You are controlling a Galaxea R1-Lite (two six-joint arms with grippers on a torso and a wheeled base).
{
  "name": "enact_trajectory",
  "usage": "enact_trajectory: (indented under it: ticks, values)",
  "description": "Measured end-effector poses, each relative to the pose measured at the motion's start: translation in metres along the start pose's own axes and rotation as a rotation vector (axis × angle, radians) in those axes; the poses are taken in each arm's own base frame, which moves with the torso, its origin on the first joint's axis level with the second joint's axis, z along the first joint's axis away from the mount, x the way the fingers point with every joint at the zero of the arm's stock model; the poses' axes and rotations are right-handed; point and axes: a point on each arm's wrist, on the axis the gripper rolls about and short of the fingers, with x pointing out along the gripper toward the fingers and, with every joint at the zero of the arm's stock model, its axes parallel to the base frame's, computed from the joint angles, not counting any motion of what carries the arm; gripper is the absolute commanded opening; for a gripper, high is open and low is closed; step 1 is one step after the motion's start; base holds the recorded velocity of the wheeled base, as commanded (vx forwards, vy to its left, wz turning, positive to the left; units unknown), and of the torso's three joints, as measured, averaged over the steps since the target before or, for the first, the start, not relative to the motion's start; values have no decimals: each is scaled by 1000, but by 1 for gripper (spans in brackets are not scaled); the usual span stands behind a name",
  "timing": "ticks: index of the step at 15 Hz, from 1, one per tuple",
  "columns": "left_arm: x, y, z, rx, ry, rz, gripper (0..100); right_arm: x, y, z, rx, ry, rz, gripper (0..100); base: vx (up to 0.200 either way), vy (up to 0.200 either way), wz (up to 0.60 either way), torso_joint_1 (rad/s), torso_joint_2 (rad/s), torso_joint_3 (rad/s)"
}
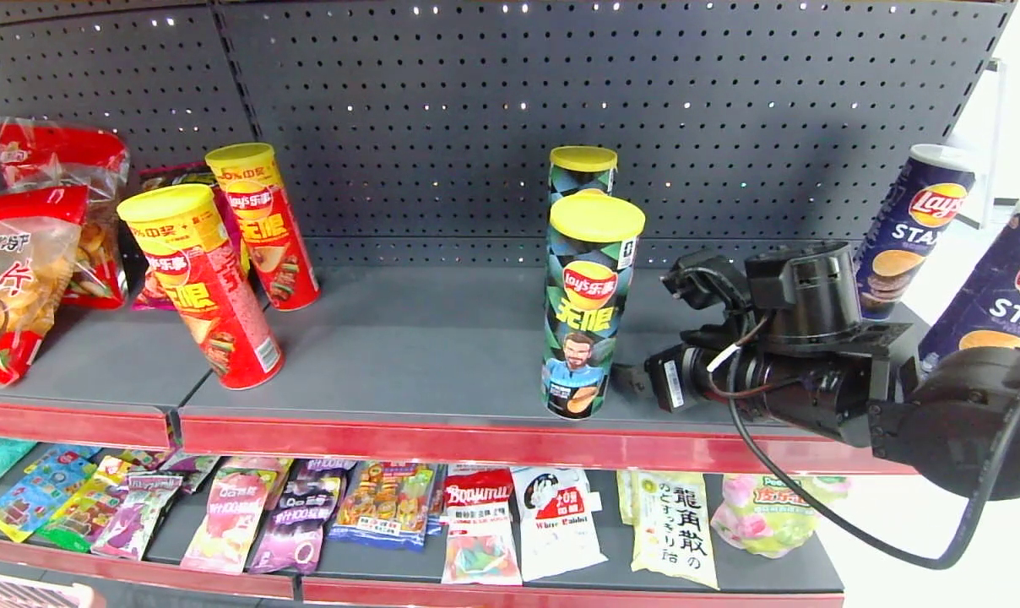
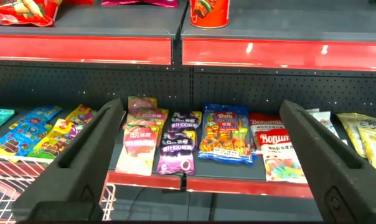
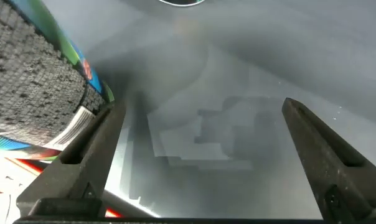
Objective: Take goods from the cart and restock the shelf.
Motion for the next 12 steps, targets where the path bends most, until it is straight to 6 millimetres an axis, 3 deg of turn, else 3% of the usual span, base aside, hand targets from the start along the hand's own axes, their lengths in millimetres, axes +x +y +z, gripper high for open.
enact_trajectory:
  ticks: [12]
  values:
    - [0,0,0,0,0,0,100,5,13,5,-15,-12,-1,100,0,0,0,0,0,0]
